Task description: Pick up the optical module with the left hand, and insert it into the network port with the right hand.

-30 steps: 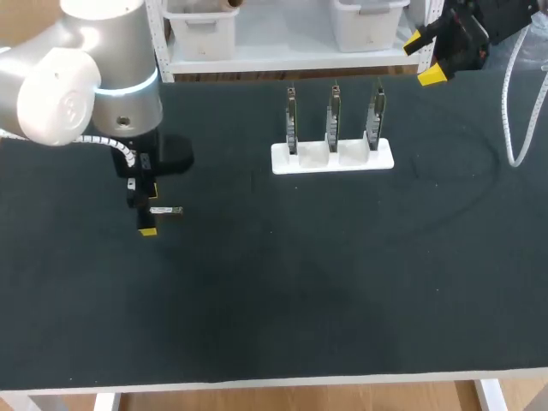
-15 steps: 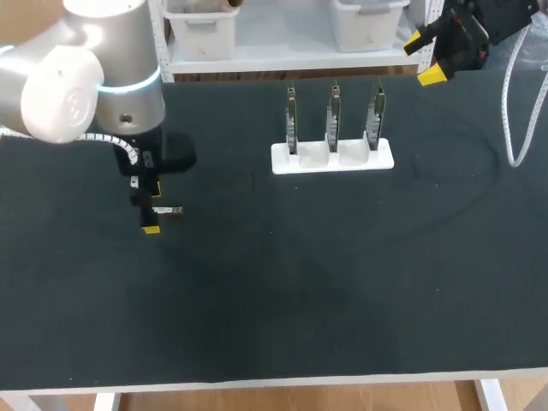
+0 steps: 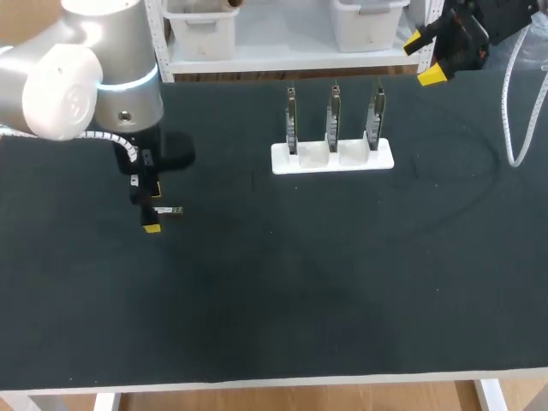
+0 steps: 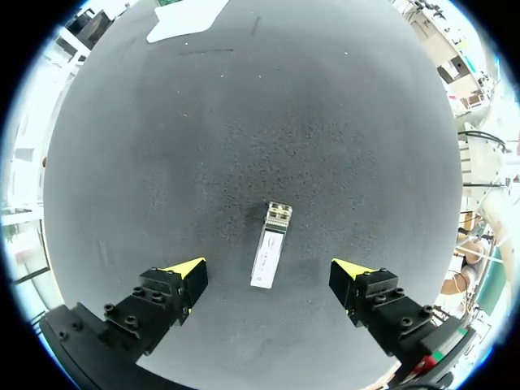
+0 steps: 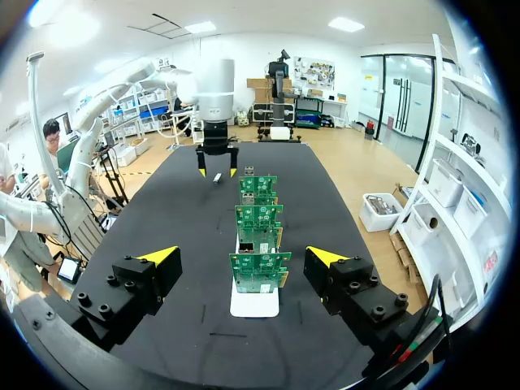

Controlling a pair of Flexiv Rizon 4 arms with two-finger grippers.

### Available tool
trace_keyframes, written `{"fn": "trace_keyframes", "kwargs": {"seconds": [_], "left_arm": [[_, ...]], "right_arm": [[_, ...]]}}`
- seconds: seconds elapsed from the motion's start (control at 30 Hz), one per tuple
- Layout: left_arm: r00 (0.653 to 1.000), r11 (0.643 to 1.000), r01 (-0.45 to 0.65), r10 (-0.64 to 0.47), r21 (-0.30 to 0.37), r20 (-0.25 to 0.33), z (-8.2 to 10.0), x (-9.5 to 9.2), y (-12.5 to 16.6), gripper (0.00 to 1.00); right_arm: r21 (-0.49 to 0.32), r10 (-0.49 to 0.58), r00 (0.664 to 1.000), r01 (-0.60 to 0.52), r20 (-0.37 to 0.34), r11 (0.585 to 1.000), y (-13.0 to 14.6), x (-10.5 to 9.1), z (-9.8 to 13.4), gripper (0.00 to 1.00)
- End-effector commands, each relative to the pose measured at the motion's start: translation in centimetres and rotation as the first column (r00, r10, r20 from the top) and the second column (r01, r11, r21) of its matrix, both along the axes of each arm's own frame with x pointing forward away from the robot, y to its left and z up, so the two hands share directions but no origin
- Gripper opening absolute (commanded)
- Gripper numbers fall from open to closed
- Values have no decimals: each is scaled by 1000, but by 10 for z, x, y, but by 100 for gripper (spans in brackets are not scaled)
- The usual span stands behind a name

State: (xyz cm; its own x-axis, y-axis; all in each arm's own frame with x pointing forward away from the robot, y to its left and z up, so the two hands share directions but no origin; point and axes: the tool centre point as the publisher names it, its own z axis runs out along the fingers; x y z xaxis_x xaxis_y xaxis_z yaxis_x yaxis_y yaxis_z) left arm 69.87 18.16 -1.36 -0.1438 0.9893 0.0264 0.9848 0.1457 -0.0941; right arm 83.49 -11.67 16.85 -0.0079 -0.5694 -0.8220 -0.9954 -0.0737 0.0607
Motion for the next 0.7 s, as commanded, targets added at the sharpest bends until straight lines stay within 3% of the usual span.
{"fn": "trace_keyframes", "kwargs": {"seconds": [0.03, 0.67, 0.7], "left_arm": [[1000, 1000, 3, -3, -6, -7, -2, 3, -1, 100], [1000, 1000, 12, -12, 0, -17, -4, 3, -4, 100], [1000, 1000, 16, -16, 1, -17, -4, 3, -4, 96]], "right_arm": [[203, 670, 583, -665, -460, 718, -1, 8, 0, 100], [203, 670, 583, -665, -460, 718, -1, 8, 0, 100], [203, 670, 583, -665, -460, 718, -1, 8, 0, 100]]}}
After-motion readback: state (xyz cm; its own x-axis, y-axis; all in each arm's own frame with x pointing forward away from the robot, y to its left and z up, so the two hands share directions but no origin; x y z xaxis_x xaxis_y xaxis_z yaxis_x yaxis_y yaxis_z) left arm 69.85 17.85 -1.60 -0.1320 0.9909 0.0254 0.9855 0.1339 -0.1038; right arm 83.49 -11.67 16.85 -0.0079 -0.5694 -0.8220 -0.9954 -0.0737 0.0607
